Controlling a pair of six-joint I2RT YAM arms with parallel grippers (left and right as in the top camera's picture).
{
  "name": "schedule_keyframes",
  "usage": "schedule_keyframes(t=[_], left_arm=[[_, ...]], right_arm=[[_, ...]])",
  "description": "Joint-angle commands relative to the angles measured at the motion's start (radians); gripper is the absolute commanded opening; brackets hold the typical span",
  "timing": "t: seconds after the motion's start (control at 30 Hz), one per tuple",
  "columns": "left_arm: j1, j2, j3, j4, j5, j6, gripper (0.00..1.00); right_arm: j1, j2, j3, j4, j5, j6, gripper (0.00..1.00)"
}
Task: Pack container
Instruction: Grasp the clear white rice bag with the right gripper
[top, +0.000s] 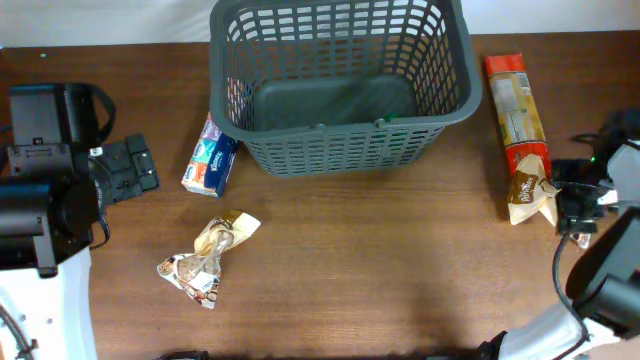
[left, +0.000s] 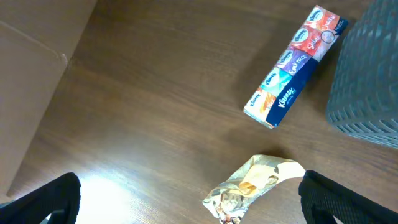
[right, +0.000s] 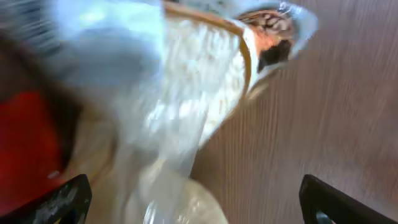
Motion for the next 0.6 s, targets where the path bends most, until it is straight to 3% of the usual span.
schedule_keyframes(t=[0.0, 0.27, 0.57], left_arm=[[0.004, 0.003, 0.003, 0.003, 0.008, -0.01, 0.99], [0.004, 0.003, 0.003, 0.003, 0.008, -0.01, 0.99], [0.004, 0.003, 0.003, 0.003, 0.008, -0.01, 0.99]], right_arm=[[0.0, 0.072, 0.035, -0.012, 0.008, 0.01, 0.98], [0.0, 0.106, 0.044, -0.004, 0.029, 0.008, 0.99], [0.0, 0.108, 0.044, 0.006, 0.061, -0.087, 0.99]])
